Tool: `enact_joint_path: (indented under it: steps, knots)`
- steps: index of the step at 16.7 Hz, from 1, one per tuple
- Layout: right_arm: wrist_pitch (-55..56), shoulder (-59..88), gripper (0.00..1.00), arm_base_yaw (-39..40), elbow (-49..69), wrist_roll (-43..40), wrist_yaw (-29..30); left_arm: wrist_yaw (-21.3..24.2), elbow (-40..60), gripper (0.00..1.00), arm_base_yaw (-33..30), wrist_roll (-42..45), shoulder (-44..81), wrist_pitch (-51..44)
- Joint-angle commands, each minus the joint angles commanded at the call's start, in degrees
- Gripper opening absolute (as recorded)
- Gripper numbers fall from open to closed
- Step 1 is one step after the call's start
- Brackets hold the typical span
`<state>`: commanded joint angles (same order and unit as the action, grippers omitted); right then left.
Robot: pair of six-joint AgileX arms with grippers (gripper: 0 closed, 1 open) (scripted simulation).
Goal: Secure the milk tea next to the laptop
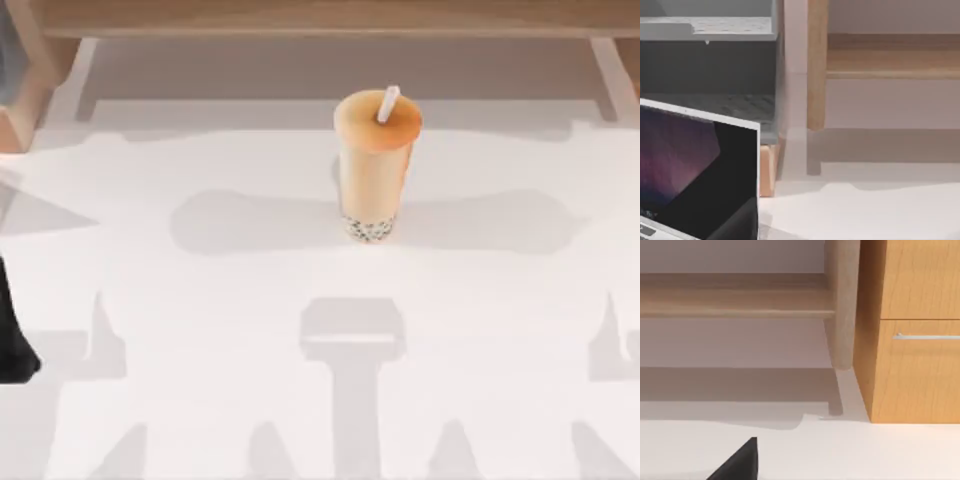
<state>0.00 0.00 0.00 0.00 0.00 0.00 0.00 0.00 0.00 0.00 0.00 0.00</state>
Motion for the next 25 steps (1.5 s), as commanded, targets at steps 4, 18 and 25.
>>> enact_joint_path:
  steps: [4, 18, 25]
  knots:
    - [0.0, 0.0, 1.0, 0.0, 0.0, 0.0, 0.0, -1.01, 1.11, 1.0, -1.16, -0.04, 1.7, 1.6]
    - [0.0, 0.0, 1.0, 0.0, 0.0, 0.0, 0.0, -32.09, 29.16, 1.0, -33.94, 0.7, 73.89, 44.54]
    - [0.0, 0.0, 1.0, 0.0, 0.0, 0.0, 0.0, -48.5, 43.59, 1.0, -51.09, 0.97, 112.14, 66.78]
